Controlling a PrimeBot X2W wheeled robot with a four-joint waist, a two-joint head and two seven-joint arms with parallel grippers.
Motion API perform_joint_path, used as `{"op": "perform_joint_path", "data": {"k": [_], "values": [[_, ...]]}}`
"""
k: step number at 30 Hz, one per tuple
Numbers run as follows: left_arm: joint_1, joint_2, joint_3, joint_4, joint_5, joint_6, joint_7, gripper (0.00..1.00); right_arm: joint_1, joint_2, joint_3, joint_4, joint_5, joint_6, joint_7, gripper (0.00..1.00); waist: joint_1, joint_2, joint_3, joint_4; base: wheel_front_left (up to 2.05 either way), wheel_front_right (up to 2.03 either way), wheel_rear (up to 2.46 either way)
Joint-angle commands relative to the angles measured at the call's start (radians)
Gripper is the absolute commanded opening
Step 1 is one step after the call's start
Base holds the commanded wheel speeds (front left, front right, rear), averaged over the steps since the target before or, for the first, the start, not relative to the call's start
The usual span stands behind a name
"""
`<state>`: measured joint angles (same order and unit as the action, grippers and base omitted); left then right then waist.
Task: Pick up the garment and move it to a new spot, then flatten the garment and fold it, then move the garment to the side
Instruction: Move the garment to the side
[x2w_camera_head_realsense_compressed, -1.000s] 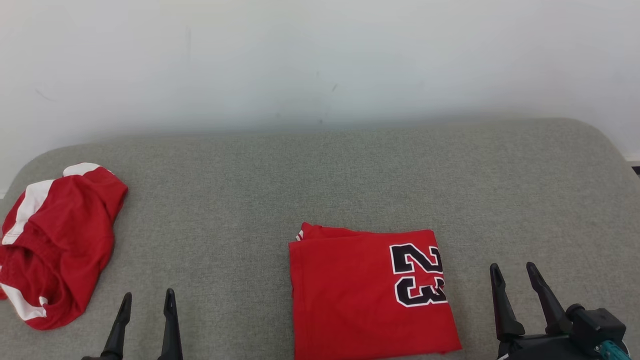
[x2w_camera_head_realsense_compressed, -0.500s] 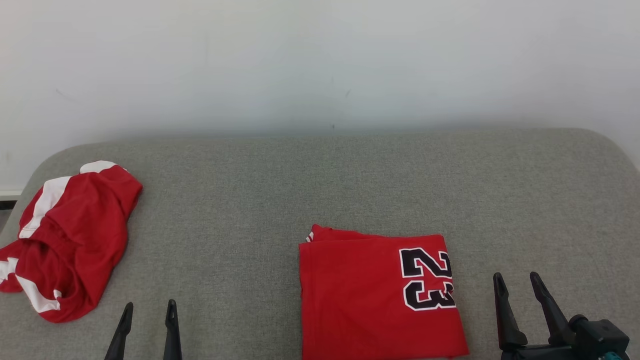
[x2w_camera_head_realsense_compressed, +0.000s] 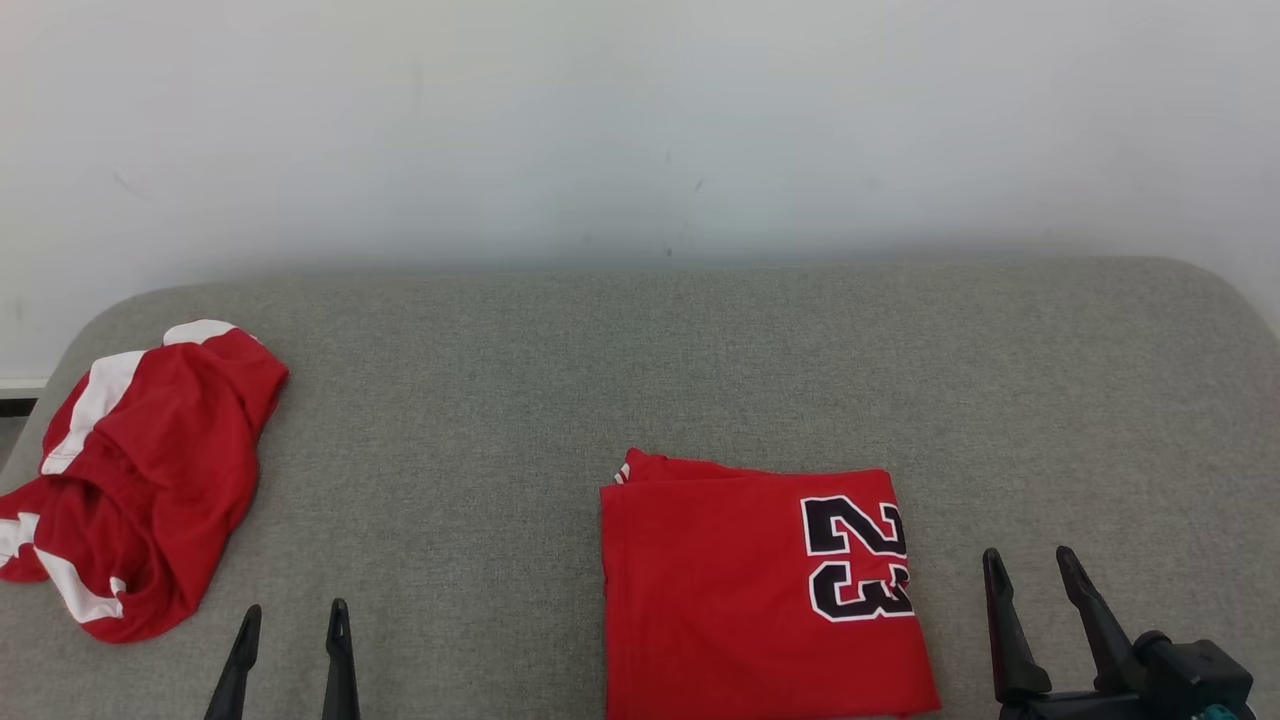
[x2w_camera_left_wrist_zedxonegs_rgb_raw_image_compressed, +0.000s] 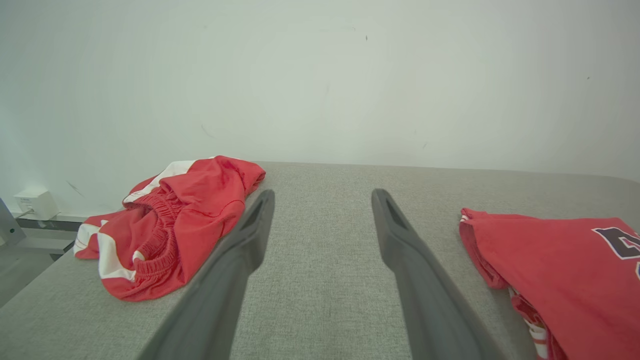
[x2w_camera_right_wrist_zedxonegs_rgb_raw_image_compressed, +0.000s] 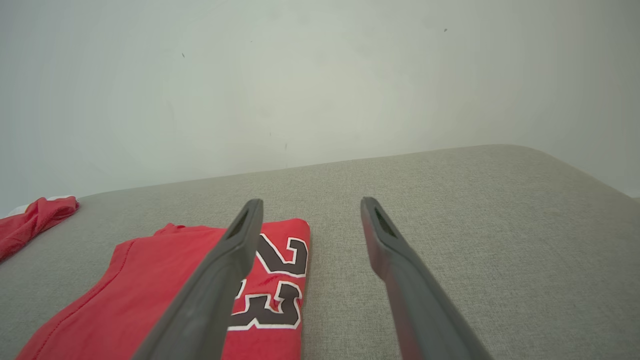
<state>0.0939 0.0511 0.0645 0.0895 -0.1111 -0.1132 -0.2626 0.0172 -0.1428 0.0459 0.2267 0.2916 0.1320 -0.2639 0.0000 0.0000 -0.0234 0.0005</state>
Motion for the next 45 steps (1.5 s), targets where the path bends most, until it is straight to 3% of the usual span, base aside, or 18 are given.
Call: {"op": "perform_joint_path", "data": {"k": [1, 12, 22, 34, 41, 42, 43, 44, 45], "values": [[0.003, -0.001, 0.002, 0.000, 0.004, 0.002, -0.003, 1.00, 0.003, -0.002, 0.002, 0.002, -0.003, -0.003, 0.000, 1.00, 0.0000, 0.0000, 0.000, 0.001, 0.00, 0.00, 0.00], [-0.017, -0.001, -0.010, 0.006, -0.006, 0.003, -0.003, 1.00, -0.108, -0.047, 0.061, 0.062, 0.002, -0.003, 0.025, 1.00, 0.0000, 0.0000, 0.005, 0.023, 0.00, 0.00, 0.00], [-0.031, -0.001, -0.037, 0.012, -0.028, 0.015, -0.003, 1.00, -0.263, -0.047, 0.109, 0.355, 0.007, -0.003, 0.133, 1.00, 0.0000, 0.0000, 0.019, 0.059, 0.00, 0.00, 0.00], [-0.053, -0.001, -0.051, 0.014, -0.029, 0.017, -0.003, 1.00, -0.400, -0.008, 0.155, 0.655, 0.045, -0.003, 0.126, 1.00, 0.0000, 0.0000, 0.050, 0.076, 0.00, 0.00, 0.00], [-0.063, -0.001, -0.038, 0.026, -0.030, 0.010, -0.003, 1.00, -0.455, 0.027, 0.177, 0.762, 0.075, -0.003, 0.133, 1.00, 0.0000, 0.0000, 0.063, 0.070, 0.00, 0.00, 0.00], [-0.066, -0.001, -0.037, 0.027, -0.031, 0.010, -0.003, 1.00, -0.459, 0.033, 0.185, 0.772, 0.085, -0.003, 0.135, 0.68, 0.0000, 0.0000, 0.065, 0.069, 0.00, 0.00, 0.00], [-0.068, -0.001, -0.036, 0.027, -0.031, 0.009, -0.003, 1.00, -0.463, 0.039, 0.195, 0.781, 0.097, -0.003, 0.142, 0.24, 0.0000, 0.0000, 0.067, 0.068, 0.00, 0.00, 0.00], [-0.069, -0.001, -0.036, 0.027, -0.032, 0.009, -0.003, 1.00, -0.467, 0.043, 0.205, 0.787, 0.111, -0.003, 0.148, 0.00, 0.0000, 0.0000, 0.068, 0.067, 0.00, 0.00, 0.00], [-0.070, -0.001, -0.036, 0.028, -0.033, 0.008, -0.003, 1.00, -0.470, 0.046, 0.215, 0.793, 0.124, -0.003, 0.155, 0.00, 0.0000, 0.0000, 0.070, 0.067, 0.00, 0.00, 0.00]]}}
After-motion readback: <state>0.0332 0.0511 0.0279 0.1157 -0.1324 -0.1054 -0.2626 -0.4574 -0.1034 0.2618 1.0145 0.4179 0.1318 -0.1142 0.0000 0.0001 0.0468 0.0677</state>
